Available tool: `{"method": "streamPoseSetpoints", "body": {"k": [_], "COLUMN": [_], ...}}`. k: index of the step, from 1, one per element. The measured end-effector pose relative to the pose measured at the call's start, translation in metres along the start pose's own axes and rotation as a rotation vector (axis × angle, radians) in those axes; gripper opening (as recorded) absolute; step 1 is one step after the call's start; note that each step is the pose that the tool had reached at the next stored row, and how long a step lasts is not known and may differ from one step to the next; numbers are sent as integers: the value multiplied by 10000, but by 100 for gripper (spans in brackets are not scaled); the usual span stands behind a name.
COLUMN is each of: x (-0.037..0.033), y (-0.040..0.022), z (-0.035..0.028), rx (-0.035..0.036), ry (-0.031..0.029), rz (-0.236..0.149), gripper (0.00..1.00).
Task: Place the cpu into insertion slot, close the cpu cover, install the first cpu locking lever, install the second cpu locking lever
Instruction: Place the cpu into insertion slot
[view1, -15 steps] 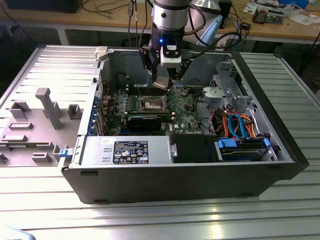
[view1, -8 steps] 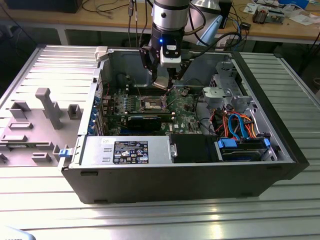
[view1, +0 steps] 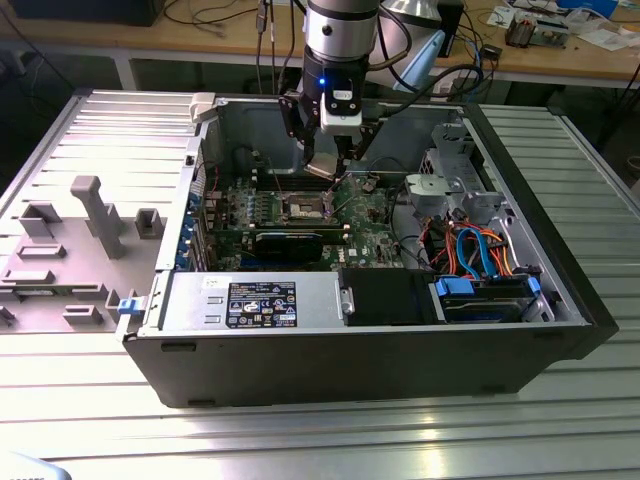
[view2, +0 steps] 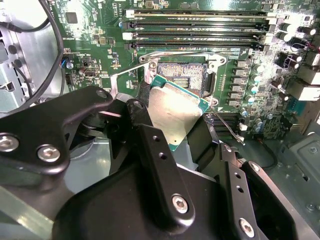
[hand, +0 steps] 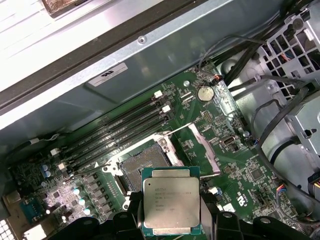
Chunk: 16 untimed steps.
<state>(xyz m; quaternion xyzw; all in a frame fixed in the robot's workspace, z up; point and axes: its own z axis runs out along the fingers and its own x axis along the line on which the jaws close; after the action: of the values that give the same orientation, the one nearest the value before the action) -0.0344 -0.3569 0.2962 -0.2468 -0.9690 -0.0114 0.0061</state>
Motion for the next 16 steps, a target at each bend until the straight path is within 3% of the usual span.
{"method": "streamPoseSetpoints", "body": {"k": [16], "x": [0], "y": [0], "z": [0], "rx": [-2], "ry": [-2], "rz": [129], "gripper": [55]}}
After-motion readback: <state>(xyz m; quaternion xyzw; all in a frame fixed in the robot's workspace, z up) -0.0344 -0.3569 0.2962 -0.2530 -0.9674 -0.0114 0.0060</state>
